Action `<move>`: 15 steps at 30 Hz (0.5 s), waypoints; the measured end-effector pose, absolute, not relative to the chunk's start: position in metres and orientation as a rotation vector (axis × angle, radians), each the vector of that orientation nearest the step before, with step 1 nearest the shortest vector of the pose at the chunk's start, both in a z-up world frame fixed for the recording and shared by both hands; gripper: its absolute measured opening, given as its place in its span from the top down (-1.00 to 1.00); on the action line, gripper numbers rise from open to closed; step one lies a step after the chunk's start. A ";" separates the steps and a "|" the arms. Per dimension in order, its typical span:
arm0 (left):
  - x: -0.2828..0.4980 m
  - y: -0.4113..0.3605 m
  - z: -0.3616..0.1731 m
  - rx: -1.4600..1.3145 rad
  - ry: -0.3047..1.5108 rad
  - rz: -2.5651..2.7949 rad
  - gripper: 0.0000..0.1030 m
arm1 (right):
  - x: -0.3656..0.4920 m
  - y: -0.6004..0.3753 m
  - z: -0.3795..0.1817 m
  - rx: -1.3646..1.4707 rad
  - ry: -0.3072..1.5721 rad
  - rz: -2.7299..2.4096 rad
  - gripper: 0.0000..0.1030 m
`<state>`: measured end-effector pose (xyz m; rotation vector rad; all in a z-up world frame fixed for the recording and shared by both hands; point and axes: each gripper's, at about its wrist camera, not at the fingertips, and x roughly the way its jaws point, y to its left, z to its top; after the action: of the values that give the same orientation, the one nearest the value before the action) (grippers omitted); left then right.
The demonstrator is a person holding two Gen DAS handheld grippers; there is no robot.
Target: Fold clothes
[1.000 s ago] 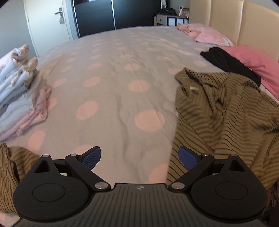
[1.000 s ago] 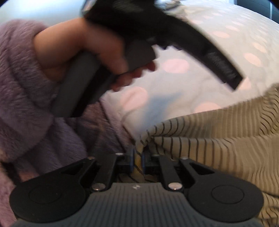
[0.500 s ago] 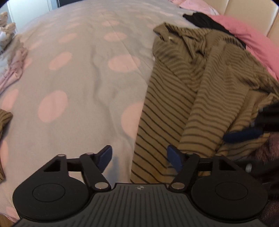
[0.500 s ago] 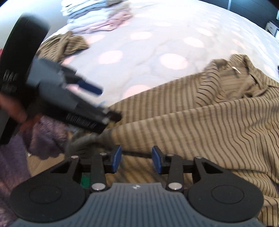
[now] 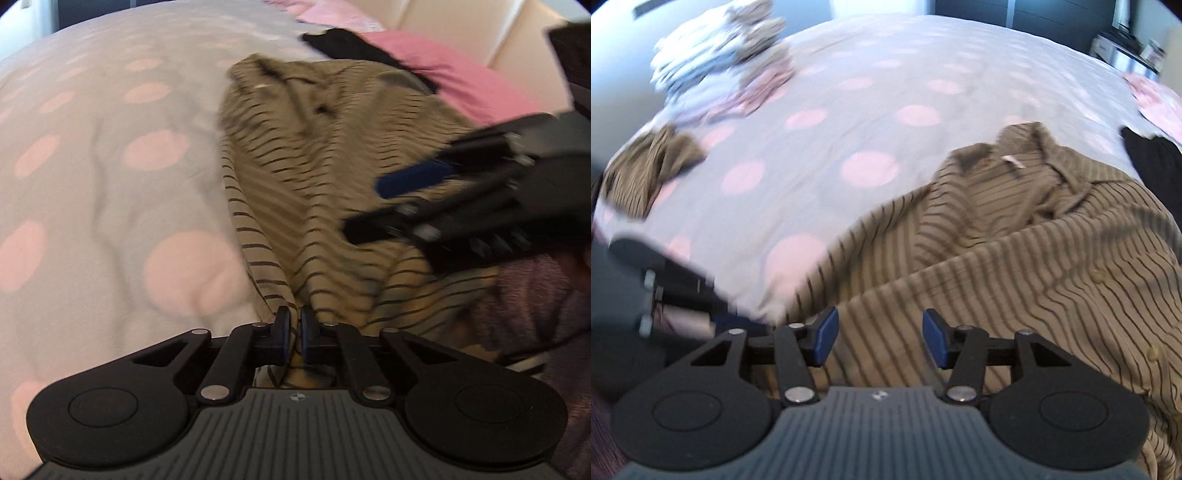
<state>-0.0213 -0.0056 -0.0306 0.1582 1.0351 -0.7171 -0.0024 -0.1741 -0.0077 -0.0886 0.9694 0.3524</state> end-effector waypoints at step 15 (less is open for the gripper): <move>-0.064 -0.068 -0.009 0.256 0.868 -0.985 0.94 | 0.015 -0.190 -0.017 0.092 1.017 0.302 0.95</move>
<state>-0.0642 -0.0682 -0.0092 0.2564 0.8679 -0.9848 0.0147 -0.1899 -0.0170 0.0921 1.0165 0.3024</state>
